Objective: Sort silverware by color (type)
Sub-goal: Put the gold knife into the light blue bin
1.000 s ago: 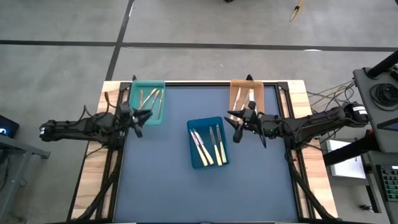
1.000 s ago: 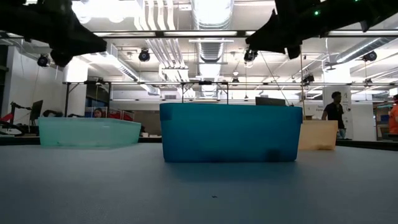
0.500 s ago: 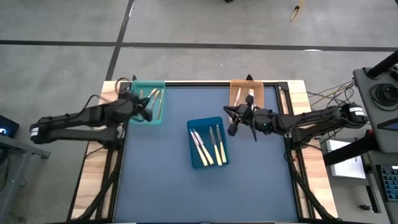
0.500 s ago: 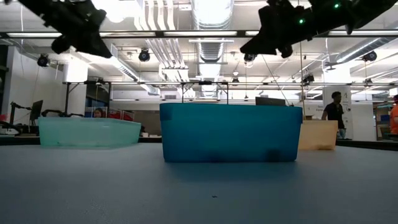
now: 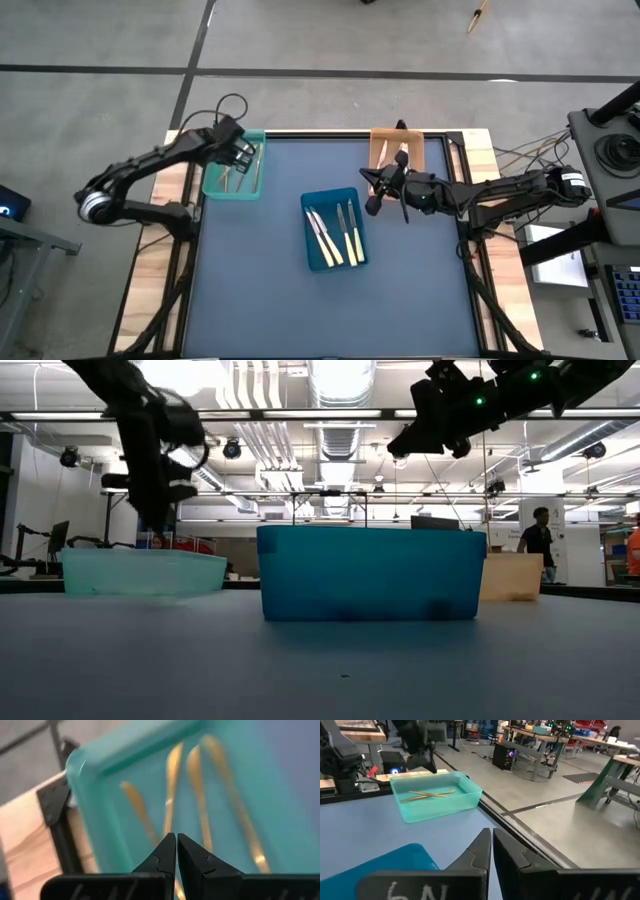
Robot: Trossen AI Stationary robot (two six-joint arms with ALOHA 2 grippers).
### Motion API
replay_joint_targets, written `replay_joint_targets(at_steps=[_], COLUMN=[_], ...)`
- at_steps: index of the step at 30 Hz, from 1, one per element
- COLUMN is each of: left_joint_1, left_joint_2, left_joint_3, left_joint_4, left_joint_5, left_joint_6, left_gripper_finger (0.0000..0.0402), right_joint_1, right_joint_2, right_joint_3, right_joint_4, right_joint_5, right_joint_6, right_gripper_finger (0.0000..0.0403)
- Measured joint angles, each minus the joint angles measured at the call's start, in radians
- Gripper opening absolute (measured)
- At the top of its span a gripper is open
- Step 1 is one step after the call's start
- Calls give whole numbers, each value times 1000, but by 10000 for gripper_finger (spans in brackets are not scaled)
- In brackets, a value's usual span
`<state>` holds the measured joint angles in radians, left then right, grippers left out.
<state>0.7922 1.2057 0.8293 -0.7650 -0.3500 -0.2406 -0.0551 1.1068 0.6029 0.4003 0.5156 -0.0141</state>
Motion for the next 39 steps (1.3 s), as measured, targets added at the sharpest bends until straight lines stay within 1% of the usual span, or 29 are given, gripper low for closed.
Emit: replay_joint_targets(at_steps=[4, 10, 14, 17, 20, 24, 28, 32, 39], left_joint_1=[75, 80, 83, 88, 91, 90, 90, 99, 131], left_joint_2=[99, 177, 220, 258, 289, 305, 316, 332, 366], left_joint_3=[9, 9, 9, 9, 9, 9, 9, 9, 9], left_joint_4=[-6, -5, -3, 7, 31, 64, 76, 100, 127], left_joint_5=[1, 4, 72, 75, 72, 72, 71, 71, 71], left_joint_6=[43, 87, 107, 108, 112, 119, 135, 148, 154], left_gripper_finger=[0, 0, 8, 30, 60, 100, 125, 129, 122], right_joint_1=[0, 0, 0, 0, 0, 0, 0, 0, 0], right_joint_2=[0, 0, 0, 0, 0, 0, 0, 0, 0], right_joint_3=[0, 0, 0, 0, 0, 0, 0, 0, 0], right_joint_4=[-7, -8, -8, -8, -16, -32, -32, -33, -48], right_joint_5=[0, 0, 0, 0, 0, 0, 0, 0, 0], right_joint_6=[14, 13, 14, 14, 14, 22, 30, 31, 43], right_gripper_finger=[9, 9, 9, 9, 9, 9, 9, 9, 9])
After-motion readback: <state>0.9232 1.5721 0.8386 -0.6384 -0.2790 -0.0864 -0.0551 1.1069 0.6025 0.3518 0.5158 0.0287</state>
